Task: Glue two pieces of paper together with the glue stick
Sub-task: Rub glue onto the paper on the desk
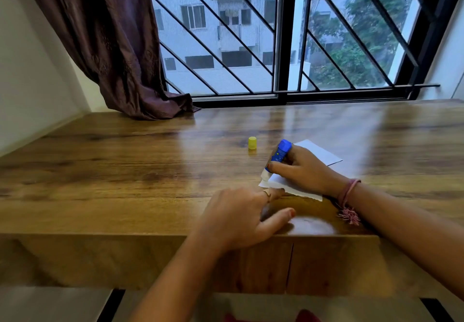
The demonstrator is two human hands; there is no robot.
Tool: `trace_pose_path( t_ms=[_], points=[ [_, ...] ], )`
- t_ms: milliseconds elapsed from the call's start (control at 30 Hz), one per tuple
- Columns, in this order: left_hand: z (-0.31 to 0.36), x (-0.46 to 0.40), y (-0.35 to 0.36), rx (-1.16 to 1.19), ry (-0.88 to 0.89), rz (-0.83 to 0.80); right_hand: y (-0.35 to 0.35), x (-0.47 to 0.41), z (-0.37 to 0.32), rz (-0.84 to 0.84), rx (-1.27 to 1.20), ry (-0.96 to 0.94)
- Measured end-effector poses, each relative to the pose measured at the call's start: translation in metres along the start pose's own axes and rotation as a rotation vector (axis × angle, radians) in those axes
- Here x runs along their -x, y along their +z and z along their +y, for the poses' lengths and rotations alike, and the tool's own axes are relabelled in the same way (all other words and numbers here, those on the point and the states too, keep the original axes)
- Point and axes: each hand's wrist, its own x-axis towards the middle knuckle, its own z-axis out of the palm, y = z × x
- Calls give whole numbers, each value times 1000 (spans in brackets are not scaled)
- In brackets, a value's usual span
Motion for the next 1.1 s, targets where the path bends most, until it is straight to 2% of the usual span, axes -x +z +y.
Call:
trace_pose_path(
  t_ms=[67, 200, 333, 400, 467, 600, 767, 867, 1000, 1100],
  points=[
    [9, 2, 3, -38, 3, 52, 0, 0, 0, -27, -4, -10],
    [19, 5, 8, -67, -21, 118, -1, -3, 2, 59, 13, 33],
    [22, 7, 11, -73, -40, 160, 0, 0, 1, -26, 30, 20],
    [23, 8, 12, -80, -40, 179, 0, -1, 2, 26, 27, 33],
    [22, 7, 12, -71, -53, 170, 0, -3, 3, 71, 21, 49],
    [21, 6, 12, -51, -97, 156, 0, 0, 2, -7, 34, 10],
    [22, 5, 8, -61, -143, 137, -1, -4, 5, 71, 2, 55],
    [21, 4, 9, -73, -134, 137, 0, -2, 4, -7, -11, 32],
    [21, 3, 11, -55, -113, 171, 0, -4, 4, 92, 4, 65],
    [20, 3, 12, -55, -115, 178, 0, -4, 5, 37, -2, 62]
  ],
)
